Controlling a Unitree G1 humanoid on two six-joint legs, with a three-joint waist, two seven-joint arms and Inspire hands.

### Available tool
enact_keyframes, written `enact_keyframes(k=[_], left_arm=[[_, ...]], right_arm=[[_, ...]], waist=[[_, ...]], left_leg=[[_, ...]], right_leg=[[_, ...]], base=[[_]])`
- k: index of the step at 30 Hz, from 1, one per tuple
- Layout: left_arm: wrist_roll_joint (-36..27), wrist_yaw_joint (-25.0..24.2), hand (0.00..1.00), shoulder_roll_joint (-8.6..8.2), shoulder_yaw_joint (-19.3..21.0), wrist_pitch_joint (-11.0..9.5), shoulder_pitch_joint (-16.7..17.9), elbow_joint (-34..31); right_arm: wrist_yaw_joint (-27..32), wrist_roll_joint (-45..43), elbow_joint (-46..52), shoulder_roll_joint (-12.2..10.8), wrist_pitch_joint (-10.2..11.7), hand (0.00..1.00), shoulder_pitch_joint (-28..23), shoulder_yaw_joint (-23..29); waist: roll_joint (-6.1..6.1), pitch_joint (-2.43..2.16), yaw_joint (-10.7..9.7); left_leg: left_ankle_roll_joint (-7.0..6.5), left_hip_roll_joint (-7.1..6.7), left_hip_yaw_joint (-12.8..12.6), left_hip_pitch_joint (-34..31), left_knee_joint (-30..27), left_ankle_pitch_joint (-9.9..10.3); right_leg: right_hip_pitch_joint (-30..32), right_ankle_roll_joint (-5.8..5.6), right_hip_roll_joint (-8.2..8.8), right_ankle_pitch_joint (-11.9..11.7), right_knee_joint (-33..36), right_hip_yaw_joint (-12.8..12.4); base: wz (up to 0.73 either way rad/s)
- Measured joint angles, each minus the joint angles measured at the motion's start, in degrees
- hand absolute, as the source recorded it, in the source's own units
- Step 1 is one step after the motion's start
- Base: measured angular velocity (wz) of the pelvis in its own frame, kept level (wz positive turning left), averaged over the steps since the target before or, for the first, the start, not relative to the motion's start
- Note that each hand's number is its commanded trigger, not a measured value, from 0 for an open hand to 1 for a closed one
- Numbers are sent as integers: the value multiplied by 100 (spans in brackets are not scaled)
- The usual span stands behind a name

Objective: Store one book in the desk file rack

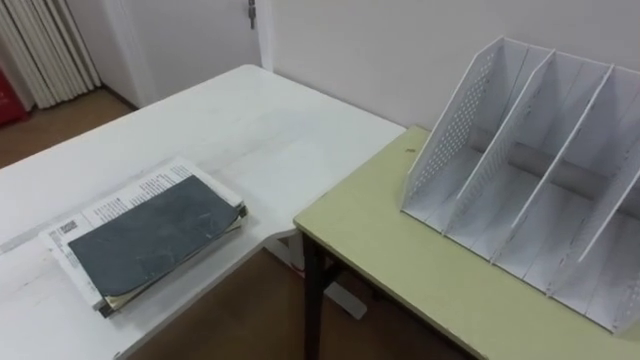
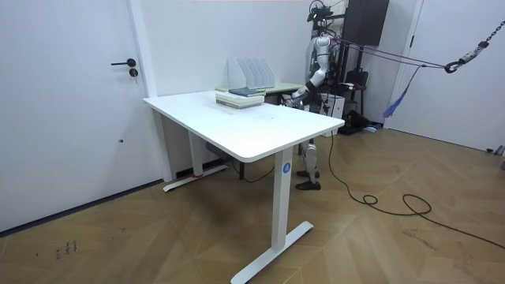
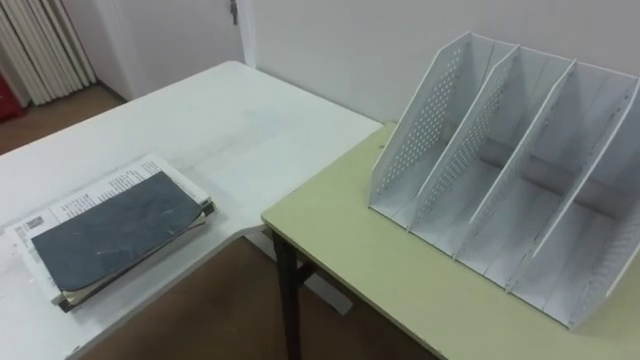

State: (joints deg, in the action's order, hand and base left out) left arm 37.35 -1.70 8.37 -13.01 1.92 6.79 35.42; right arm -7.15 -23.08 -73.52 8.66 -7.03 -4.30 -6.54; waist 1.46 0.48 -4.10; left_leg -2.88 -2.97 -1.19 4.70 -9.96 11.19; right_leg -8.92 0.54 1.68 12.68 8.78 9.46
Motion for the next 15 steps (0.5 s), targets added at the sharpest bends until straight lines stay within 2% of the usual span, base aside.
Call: enact_keyframes(k=[2, 5, 9, 13, 15], left_arm=[[381, -3, 0, 5, -211, 11, -4, -476], [637, 95, 0, 8, -497, -28, -25, -937], [868, 136, 0, 30, -677, -11, -11, -1492], [1362, 367, 0, 46, -804, -34, -12, -1995], [1577, 406, 0, 127, -872, -32, -13, -2245]], right_arm=[[22, -45, -30, 3, 22, 0, 34, -39], [56, -16, -69, 1, 75, 0, 46, -136], [129, -24, -57, 1, 102, 0, 37, -145], [172, -107, -36, -9, 122, 0, 43, -236], [191, -110, -44, -11, 126, 0, 50, -237]], waist=[[-7, 5, -54], [-12, 8, -63], [-10, 14, -93], [6, 19, -92], [9, 21, -132]], left_leg=[[0, -3, -3, 3, -9, 0], [0, 8, 0, 8, -34, 0], [1, 11, 2, 10, -43, -1], [1, 11, -4, 10, -75, -1], [2, 13, 2, -2, -84, -1]], right_leg=[[0, 2, -1, -1, -6, -4], [-8, 3, 8, -2, -16, 5], [-2, 3, 7, -2, -24, 12], [-4, 3, 7, -2, -25, 34], [-4, 3, 8, -2, -28, 67]], base=[[0], [0], [0], [2], [7]])
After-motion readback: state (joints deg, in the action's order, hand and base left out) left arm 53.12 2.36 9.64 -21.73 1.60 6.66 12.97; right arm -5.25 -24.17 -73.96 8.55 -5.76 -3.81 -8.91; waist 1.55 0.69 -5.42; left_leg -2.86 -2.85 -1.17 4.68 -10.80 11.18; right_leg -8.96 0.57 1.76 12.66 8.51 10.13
